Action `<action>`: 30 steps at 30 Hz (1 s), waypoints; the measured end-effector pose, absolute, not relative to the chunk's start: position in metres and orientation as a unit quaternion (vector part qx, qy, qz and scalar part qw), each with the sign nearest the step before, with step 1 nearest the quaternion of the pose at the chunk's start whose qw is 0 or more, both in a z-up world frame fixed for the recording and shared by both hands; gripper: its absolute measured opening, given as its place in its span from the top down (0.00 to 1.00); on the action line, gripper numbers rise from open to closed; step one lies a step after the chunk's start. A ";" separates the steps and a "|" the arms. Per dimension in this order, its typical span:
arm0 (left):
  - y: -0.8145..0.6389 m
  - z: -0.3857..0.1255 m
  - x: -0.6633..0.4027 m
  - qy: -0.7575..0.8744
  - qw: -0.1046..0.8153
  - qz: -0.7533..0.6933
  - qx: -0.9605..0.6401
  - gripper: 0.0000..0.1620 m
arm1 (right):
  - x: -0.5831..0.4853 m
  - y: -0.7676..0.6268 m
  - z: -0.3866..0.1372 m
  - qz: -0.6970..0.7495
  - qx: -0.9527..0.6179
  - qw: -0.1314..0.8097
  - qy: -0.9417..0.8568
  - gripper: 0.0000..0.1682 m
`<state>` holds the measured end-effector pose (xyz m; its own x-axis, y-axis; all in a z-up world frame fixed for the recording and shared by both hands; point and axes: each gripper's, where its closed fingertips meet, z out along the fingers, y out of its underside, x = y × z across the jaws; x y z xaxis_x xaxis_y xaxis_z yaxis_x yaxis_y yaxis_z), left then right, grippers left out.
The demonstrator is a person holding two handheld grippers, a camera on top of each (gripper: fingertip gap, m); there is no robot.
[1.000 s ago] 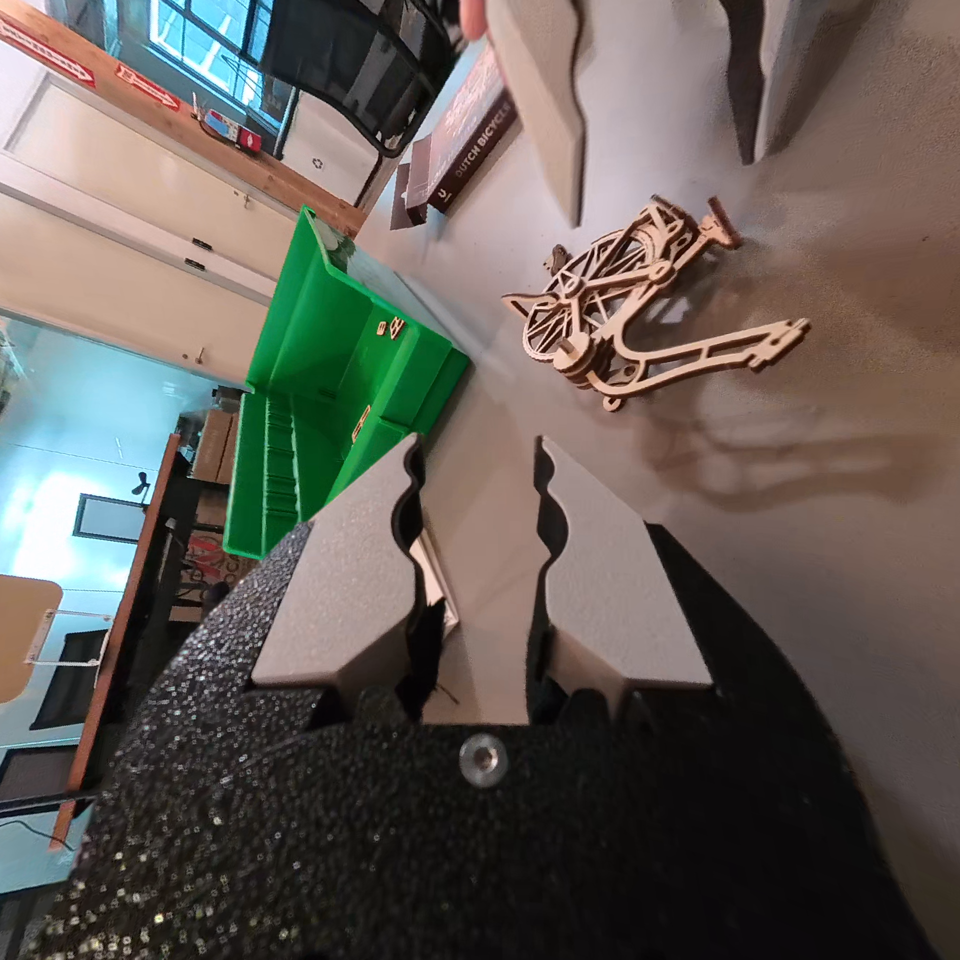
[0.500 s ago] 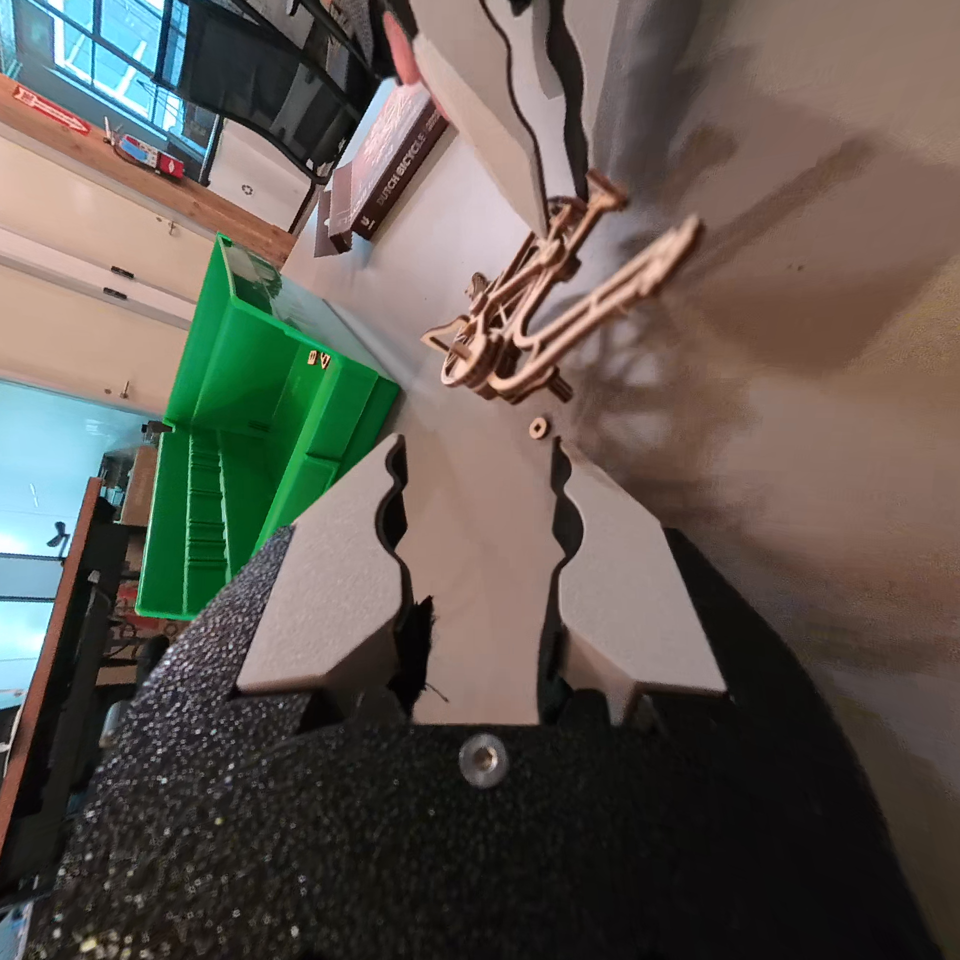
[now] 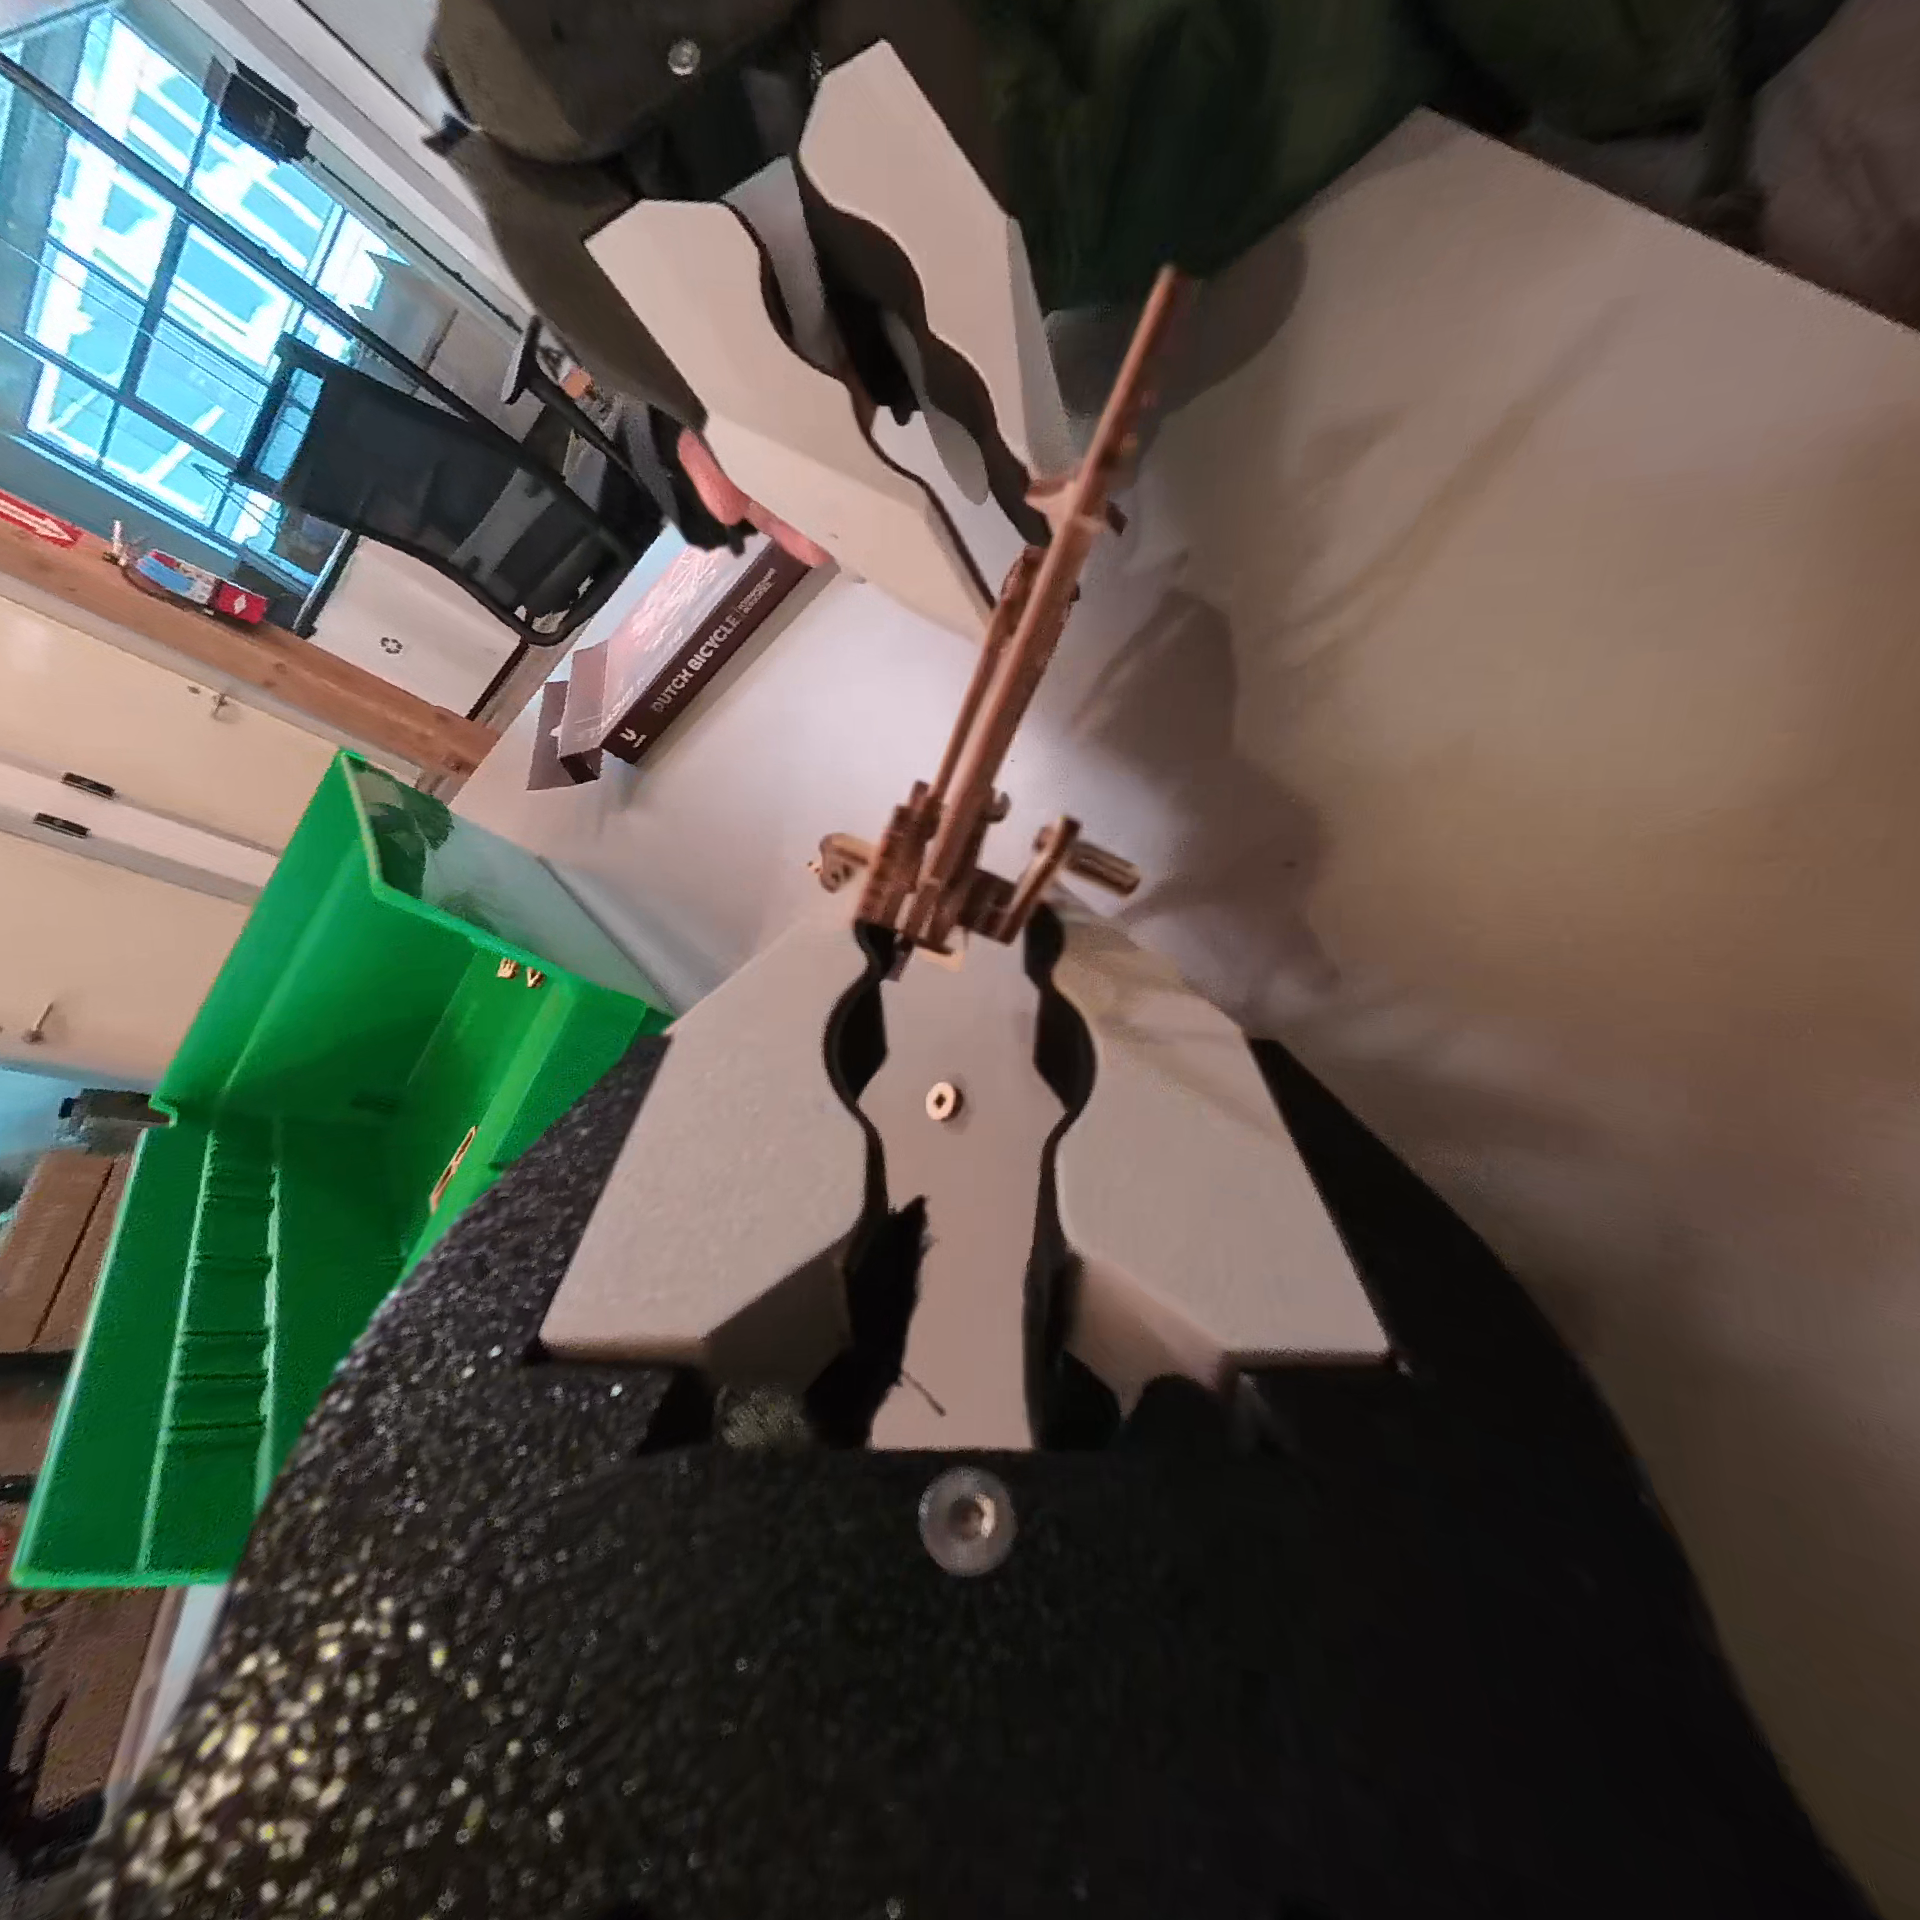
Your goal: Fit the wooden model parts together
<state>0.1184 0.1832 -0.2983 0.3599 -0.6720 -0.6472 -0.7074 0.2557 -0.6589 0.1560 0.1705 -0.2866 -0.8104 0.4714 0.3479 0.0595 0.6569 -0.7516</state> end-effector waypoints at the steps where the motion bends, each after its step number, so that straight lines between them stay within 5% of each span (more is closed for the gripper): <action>1: 0.184 -0.296 0.117 0.560 0.559 0.014 -0.611 0.92 | 0.156 0.171 -0.288 0.384 -0.156 0.264 -0.871 0.93; 9: 0.193 -0.302 0.105 0.546 0.555 0.076 -0.623 1.00 | 0.148 0.194 -0.281 0.400 -0.224 0.273 -0.846 0.77; 15: 0.191 -0.307 0.108 0.575 0.548 0.126 -0.594 1.00 | 0.127 0.216 -0.269 0.516 -0.365 0.211 -0.746 1.00; 30: 0.187 -0.322 0.112 0.635 0.512 0.222 -0.535 0.99 | 0.109 0.190 -0.312 0.480 -0.403 0.149 -0.765 1.00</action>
<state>0.1121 0.1869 -0.3218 0.0958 -0.4512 -0.8873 -0.9061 0.3296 -0.2654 0.1090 0.1898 -0.3121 -0.6300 0.7602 -0.1586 0.4737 0.2143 -0.8542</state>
